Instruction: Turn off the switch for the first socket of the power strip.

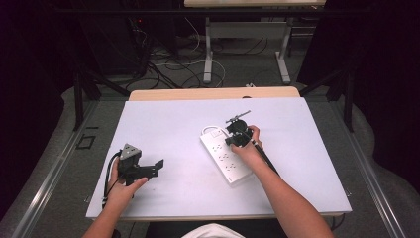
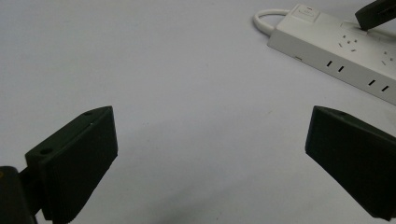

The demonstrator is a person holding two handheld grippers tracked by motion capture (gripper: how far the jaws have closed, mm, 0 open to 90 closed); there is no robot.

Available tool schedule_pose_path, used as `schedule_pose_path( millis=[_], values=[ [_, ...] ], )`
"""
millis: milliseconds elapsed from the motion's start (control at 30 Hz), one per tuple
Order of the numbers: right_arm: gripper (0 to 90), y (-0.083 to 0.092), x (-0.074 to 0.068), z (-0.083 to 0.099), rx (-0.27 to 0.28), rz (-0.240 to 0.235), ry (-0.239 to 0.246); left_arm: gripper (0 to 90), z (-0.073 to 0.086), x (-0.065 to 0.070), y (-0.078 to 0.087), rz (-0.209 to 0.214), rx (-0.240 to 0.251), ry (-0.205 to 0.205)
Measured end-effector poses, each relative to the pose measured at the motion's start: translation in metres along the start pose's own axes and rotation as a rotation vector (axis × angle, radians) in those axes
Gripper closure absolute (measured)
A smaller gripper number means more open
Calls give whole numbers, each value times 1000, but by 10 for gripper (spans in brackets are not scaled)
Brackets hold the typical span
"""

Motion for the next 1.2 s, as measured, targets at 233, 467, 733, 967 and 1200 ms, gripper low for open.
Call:
schedule_pose_path(
  millis=[233,467,733,967,1200],
  values=[
    [900,0,1,1,0,-6,-3,24,0,0,0,-1,0,-1],
    [900,0,1,2,7,-10,-9,24,0,0,0,0,-1,-2],
    [900,0,3,4,4,-25,-17,24,0,1,0,1,0,-1],
    [900,-1,5,5,22,-42,-9,24,0,1,-1,1,0,0],
    [900,0,5,5,17,-37,-9,24,0,1,-1,1,0,1]
  ],
)
Point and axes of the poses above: each handheld gripper's, and its own axes: y roughly backward along the jaws, z roughly out of its underside, x roughly to its right, the point moved 5 cm from there along -y, roughly forward along the jaws, and after that the axes turned 10 degrees about -x, right-handed, at the moved point
